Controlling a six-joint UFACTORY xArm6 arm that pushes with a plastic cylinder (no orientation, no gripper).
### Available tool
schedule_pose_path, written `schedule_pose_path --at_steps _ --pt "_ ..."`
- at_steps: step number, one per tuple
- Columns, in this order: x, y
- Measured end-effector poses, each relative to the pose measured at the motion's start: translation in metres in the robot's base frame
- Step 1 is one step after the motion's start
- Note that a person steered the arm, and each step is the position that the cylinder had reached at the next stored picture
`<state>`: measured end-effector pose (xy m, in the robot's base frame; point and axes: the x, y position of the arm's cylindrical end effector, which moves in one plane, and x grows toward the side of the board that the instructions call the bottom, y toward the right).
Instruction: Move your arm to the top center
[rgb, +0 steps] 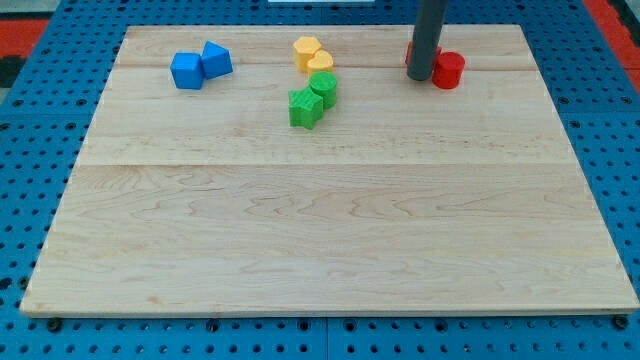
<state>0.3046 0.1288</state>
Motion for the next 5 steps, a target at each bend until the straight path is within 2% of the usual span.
schedule_pose_path --at_steps 1,4,5 --pt "0.027 0.002" --pt "0.035 -0.001" --pt "0.033 -0.038"
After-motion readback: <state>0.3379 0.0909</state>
